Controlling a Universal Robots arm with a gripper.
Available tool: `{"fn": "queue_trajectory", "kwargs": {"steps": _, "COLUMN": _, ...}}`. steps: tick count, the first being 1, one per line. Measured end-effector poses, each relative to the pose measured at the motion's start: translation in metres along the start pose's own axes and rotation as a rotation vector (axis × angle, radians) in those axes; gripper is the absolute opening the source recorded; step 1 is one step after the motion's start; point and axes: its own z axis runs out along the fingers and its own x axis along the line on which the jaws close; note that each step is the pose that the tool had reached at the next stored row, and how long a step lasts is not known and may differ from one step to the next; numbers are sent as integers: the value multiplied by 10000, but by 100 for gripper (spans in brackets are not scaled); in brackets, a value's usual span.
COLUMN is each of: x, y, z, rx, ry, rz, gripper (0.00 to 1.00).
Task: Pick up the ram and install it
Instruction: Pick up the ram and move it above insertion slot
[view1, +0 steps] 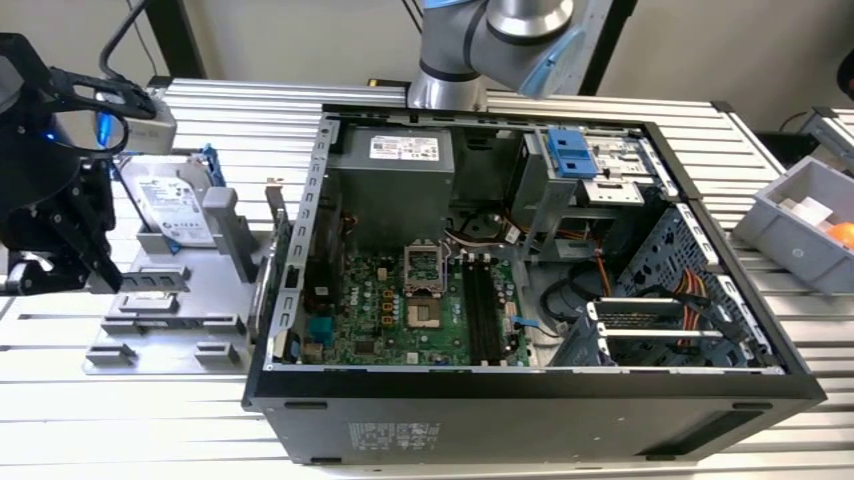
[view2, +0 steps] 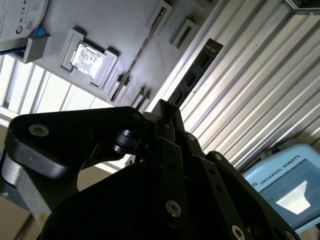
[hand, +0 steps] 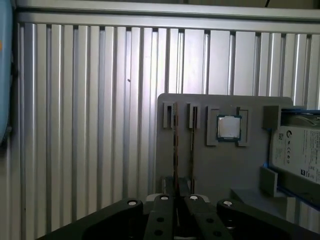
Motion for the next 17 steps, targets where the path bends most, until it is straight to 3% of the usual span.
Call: {"fn": "queue_trajectory", "kwargs": {"steps": 17, "x": -2, "y": 2, "z": -117, "rx": 1, "ry": -1, "rz": 0, "gripper": 0}}
